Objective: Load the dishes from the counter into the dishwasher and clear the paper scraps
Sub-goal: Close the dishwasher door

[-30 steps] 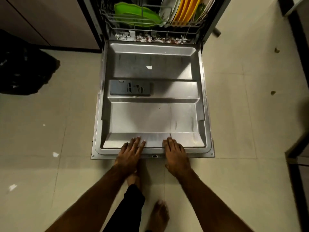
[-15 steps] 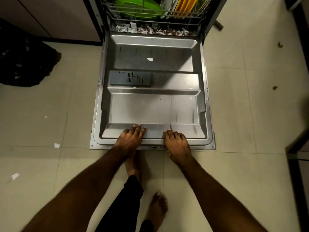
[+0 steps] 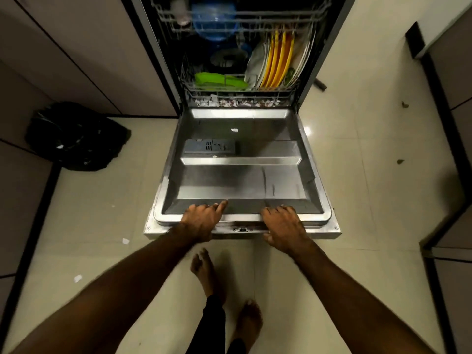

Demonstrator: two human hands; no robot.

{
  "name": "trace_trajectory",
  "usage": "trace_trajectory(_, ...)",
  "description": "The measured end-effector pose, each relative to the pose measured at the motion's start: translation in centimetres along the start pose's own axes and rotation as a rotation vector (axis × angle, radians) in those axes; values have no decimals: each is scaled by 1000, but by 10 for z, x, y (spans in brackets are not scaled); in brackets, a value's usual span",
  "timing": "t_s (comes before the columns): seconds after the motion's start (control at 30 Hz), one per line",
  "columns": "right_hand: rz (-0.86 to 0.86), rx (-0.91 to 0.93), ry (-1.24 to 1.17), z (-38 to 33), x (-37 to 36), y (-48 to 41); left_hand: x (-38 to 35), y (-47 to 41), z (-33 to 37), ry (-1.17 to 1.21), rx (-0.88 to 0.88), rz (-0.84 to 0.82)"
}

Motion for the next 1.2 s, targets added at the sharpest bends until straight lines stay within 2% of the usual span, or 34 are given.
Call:
trace_trajectory(0.13, 93, 6, -57, 8, 83, 4, 81, 21, -27, 55, 47, 16)
trace_trajectory(0.3, 224, 75, -134, 4, 166, 2, 177, 35, -67, 147, 93, 115)
trace_trajectory(0.4, 267, 132, -132, -5, 204, -4, 230, 40, -92, 179, 102, 204)
trace_trajectory(0.57, 458, 68, -85, -2, 276, -25, 313, 48, -134, 205, 146, 393)
trace_trajectory(0.7, 476, 8, -29, 13, 322, -46, 348, 48, -154, 295, 166, 485)
trace_trajectory(0.83, 520, -9, 54, 14, 351, -61, 369, 51, -165, 345, 111, 532)
trace_trajectory(1.07, 578, -175, 31, 36, 407, -101, 402, 32, -172, 243, -51, 665)
trace_trajectory(1.2, 574, -196, -23, 51, 439, -134, 426, 19, -187, 176, -83, 746)
Point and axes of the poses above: each hand's wrist, its own y-axis away from the middle knuckle, its own x-axis out of the back of the hand, z = x × y, the point moved 9 cm from there along -y, towards the middle knuckle, and after that the axes turned 1 degree about x, right-handed, at the moved point
